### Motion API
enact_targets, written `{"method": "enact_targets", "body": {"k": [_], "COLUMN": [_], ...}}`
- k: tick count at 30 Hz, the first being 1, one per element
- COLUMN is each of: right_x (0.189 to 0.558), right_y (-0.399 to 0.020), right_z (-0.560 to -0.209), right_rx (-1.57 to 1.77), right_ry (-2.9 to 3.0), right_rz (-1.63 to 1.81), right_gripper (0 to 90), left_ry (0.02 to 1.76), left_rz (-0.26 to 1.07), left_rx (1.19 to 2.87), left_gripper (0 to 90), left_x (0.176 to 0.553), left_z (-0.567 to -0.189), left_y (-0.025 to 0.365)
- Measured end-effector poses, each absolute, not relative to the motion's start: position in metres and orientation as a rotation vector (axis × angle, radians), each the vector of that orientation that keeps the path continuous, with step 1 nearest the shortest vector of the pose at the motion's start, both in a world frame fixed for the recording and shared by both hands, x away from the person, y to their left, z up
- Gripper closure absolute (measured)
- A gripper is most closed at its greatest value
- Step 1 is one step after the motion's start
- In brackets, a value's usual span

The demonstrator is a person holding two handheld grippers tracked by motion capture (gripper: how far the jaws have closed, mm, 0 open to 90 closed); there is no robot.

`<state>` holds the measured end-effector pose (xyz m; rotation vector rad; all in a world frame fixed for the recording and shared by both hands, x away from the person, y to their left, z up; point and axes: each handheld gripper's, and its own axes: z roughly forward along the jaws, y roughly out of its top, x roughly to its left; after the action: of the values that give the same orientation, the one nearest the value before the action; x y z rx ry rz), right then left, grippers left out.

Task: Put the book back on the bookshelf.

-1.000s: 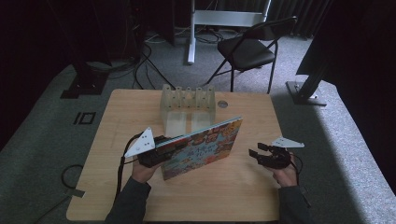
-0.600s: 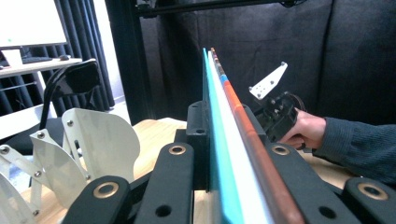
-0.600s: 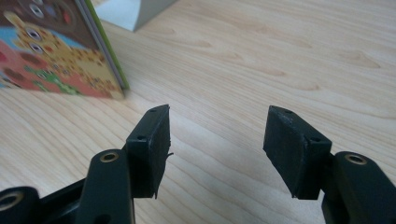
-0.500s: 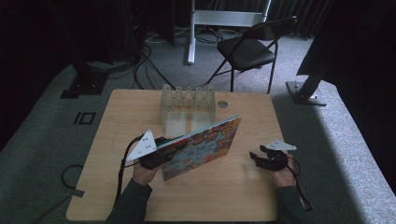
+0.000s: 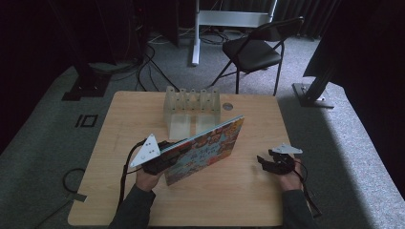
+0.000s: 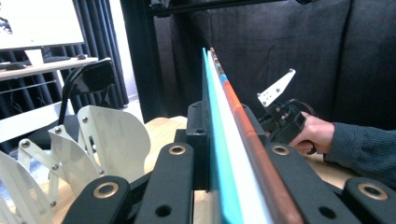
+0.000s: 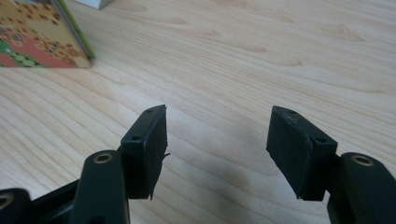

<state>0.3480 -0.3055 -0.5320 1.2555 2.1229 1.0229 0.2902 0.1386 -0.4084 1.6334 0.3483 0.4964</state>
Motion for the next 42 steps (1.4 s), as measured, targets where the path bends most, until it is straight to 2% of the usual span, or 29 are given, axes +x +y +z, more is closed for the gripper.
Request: {"method": "enact_targets", "body": {"k": [28,42], "right_x": [0.357,0.357], "right_y": [-0.306,-0.312], "right_z": [-0.547,-0.553], "right_rx": [1.331,1.365], "right_ry": [2.12,2.108], "right_rz": [0.904,0.938], "right_gripper": [22.3,20.0], "left_ry": [0.436,0.488], "left_rz": [0.552,0.576], "left_rx": [1.606,1.585], "left_gripper": [80.1,79.8], "left_x": [0.277,0.274], "left_z": [-0.409,-0.41], "left_y": [0.163,0.175]}}
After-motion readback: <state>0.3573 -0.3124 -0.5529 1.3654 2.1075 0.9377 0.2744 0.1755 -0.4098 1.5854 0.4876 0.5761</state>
